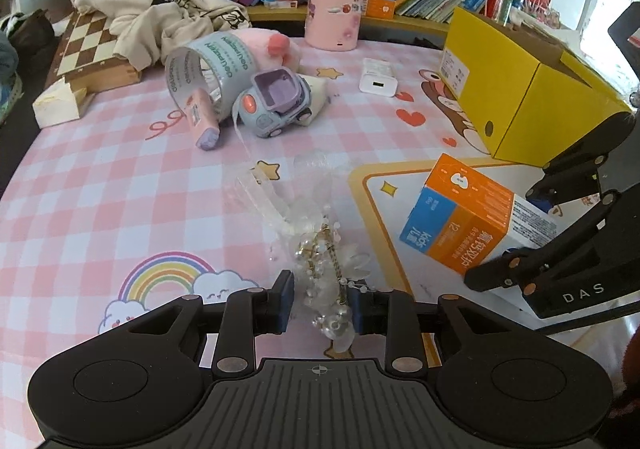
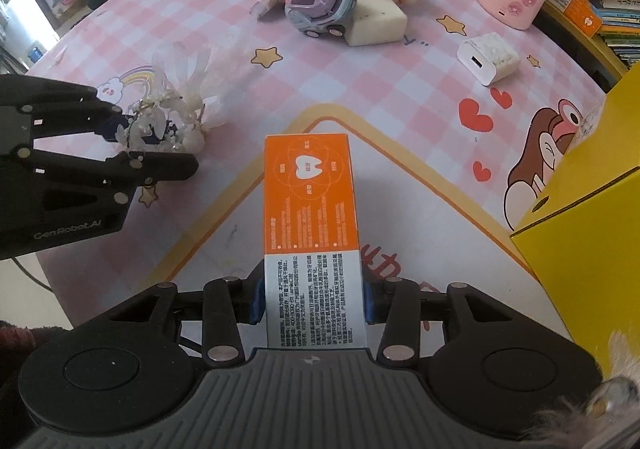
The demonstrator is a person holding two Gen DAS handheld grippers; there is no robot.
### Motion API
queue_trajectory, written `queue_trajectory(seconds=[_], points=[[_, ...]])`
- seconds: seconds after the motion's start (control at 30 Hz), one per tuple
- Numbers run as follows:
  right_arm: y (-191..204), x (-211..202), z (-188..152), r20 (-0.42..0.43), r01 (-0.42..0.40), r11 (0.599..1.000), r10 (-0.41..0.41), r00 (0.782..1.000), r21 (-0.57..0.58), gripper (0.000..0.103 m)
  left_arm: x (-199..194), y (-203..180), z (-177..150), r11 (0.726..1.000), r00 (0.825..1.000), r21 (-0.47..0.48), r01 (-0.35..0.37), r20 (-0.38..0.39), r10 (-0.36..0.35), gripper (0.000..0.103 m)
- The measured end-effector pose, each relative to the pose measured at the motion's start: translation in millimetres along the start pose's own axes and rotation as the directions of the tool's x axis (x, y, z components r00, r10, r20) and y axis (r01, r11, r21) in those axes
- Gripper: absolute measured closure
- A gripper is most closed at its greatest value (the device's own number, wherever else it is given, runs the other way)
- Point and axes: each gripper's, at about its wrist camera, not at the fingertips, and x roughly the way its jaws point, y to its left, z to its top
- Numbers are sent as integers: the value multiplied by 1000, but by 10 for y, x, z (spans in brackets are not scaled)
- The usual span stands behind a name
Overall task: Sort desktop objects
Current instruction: 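Lift the usmile box with the right tool while the left tool lifts the ornament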
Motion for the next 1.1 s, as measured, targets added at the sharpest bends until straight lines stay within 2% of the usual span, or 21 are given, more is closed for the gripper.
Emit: queue_trajectory(seconds=[0.13, 0.27, 0.3, 0.5, 0.73, 0.83, 0.97, 1.1], points=[[-13, 0, -20, 5, 7, 1000, -7, 1000, 19, 58, -7, 23, 4, 1000, 1000, -19, 14, 4, -14, 72], [-3, -9, -40, 7, 9, 999, -10, 1000, 33, 58, -21, 69, 5, 998, 999, -52, 37, 10, -36, 73], [-6, -10, -45, 8, 8, 999, -9, 1000, 40, 59, -25, 81, 6, 997, 999, -60, 43, 12, -42, 76], [-30, -25, -50, 12, -2, 997, 1, 1000, 73, 64, -46, 149, 8, 991, 997, -110, 77, 22, -75, 78], [-59, -144, -92, 28, -24, 990, 20, 999, 138, 65, -146, 217, 14, 978, 991, -167, 128, 47, -122, 79], [-25, -235, -136, 40, -27, 988, 21, 999, 154, 65, -249, 217, 31, 970, 985, -178, 163, 76, -152, 79], [32, -357, -208, 55, -29, 983, 19, 998, 180, 65, -357, 226, 57, 949, 969, -204, 240, 109, -222, 79], [80, -467, -273, 70, -30, 975, 15, 997, 220, 65, -429, 227, 63, 938, 958, -203, 280, 121, -260, 79]])
